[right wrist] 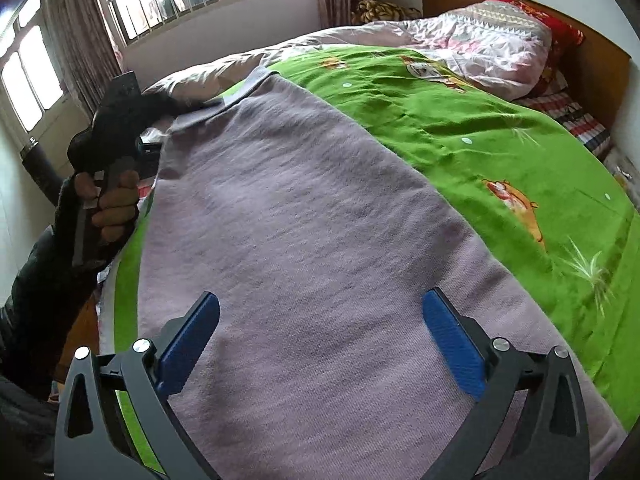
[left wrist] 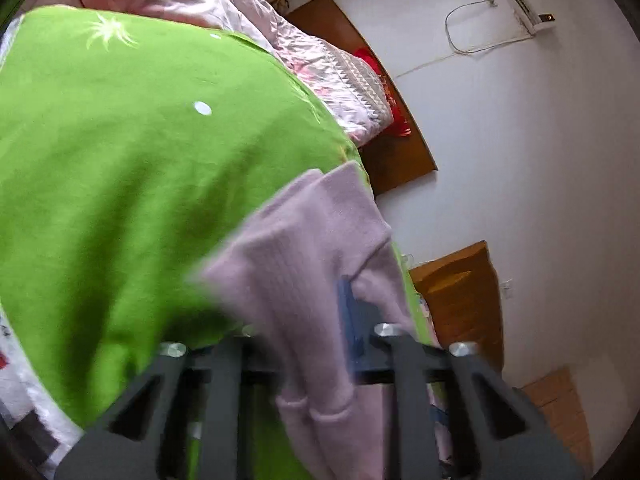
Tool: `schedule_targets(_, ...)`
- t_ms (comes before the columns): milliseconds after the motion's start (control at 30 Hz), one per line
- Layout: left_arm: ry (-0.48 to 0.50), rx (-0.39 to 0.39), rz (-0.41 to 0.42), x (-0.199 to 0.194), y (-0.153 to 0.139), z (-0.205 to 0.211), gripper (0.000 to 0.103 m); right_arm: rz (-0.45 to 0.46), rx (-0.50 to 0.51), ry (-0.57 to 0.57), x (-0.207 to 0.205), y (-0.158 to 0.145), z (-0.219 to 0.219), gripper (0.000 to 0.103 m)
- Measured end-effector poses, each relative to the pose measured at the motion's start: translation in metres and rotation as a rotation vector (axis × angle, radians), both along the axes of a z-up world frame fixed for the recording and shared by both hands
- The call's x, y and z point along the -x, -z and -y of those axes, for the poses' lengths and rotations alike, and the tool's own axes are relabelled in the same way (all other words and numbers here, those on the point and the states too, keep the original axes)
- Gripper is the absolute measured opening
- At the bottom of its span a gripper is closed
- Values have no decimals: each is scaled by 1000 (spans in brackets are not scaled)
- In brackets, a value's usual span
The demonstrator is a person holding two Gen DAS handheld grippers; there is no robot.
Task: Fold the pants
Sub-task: 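Grasp the waistband corner with the left gripper and lift it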
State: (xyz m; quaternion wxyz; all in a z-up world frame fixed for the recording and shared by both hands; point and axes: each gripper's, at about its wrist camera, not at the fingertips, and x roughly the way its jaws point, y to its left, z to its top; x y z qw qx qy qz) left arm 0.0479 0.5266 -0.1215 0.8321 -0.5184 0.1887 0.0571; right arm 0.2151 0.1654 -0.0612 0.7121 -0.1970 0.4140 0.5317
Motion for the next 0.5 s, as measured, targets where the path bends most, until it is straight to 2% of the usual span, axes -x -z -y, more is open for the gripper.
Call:
schedule_targets(33,-10,-18,9,2,-4,1,17,1,0,1,1,-4,0,98)
schedule_targets(100,-22,-105,-2,4,-20,8,16,24,13,-19,6,-8,1,98)
schedule_targets(200,-15,-213,-3,5,-49,21,16,70,96,-91,23,2,-1,99)
schedule_targets(233,-10,-238,-1,3,-58,26,16,129,107,-105,34,9,-1,99)
schedule_targets(267,-6,-271,2,1,-70,32,16,159,72,-100,38,9,3,99)
schedule_targets(367,-14,-333,-7,-3,-91,46,16,137,93,-51,39,3,11,98)
schedule_targets(433,-14,-377,-17,-3,-102,59,16,153,49,-35,46,-8,20,98)
schedule_targets(500,-8,-418,-7,-4,-116,74,16,180,100,-33,58,-1,19,98)
